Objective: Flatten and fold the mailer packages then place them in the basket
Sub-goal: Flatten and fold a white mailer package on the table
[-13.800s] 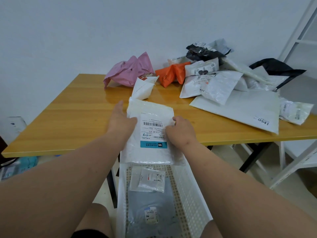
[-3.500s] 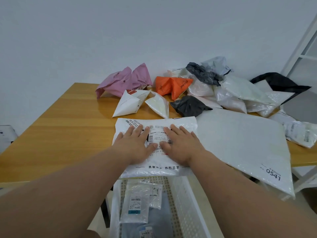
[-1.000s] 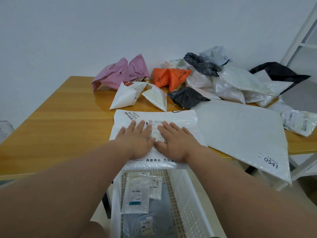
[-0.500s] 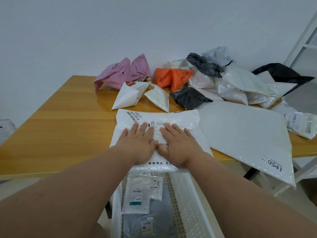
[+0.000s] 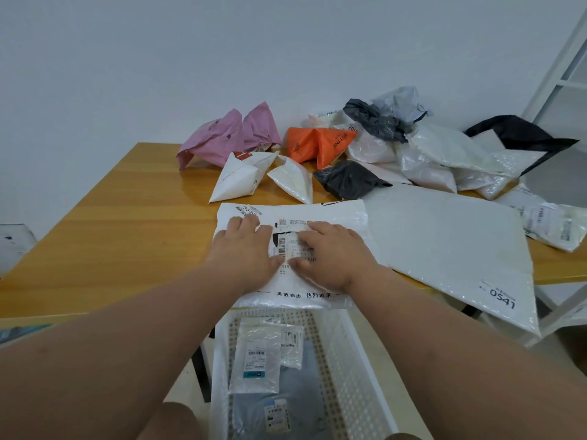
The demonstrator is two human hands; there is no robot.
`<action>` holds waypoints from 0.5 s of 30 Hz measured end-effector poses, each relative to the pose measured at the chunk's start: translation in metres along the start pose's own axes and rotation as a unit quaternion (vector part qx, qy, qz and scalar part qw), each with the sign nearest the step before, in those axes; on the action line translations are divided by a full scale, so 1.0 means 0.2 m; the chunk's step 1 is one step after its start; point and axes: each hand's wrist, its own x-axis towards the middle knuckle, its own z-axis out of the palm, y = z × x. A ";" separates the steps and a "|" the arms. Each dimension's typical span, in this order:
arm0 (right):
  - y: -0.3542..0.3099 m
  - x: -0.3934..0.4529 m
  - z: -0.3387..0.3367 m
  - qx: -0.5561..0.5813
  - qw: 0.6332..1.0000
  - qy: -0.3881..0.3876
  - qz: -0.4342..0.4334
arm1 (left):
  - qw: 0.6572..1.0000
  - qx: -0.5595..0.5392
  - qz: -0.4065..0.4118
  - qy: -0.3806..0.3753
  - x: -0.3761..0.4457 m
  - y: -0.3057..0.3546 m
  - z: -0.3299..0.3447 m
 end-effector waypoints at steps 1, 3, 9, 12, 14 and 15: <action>-0.01 -0.01 -0.01 -0.009 0.999 0.033 0.005 | 1.000 0.002 0.000 0.006 -0.01 0.00 -0.01; -0.01 -0.05 -0.02 -0.007 0.998 0.057 0.016 | 1.000 -0.015 0.010 -0.025 -0.04 0.00 -0.02; 0.05 -0.15 0.08 0.026 0.997 -0.073 0.003 | 0.990 -0.032 0.017 -0.136 -0.10 0.03 0.08; 0.05 -0.16 0.11 0.020 0.997 -0.070 0.002 | 0.990 -0.024 0.019 -0.135 -0.10 0.03 0.09; 0.04 -0.15 0.12 0.016 0.998 -0.057 0.004 | 0.991 -0.026 0.017 -0.131 -0.10 0.03 0.09; 0.04 -0.15 0.12 0.015 0.999 -0.052 0.004 | 0.991 -0.028 0.015 -0.128 -0.10 0.03 0.09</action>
